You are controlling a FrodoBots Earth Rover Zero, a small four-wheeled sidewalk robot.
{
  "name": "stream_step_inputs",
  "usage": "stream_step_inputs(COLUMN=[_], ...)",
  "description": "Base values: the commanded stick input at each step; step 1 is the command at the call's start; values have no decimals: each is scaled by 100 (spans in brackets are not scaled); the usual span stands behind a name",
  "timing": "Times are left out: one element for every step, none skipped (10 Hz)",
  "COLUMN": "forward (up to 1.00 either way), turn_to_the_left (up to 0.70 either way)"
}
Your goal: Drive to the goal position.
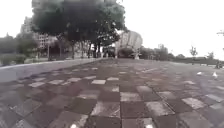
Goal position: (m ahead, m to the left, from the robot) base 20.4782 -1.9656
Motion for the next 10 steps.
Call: stream_step_inputs(forward=[100,100,100,100,100,100,100,100,100,100], turn_to_the_left=[0,0,0,0,0,0,0,0,-2,-29])
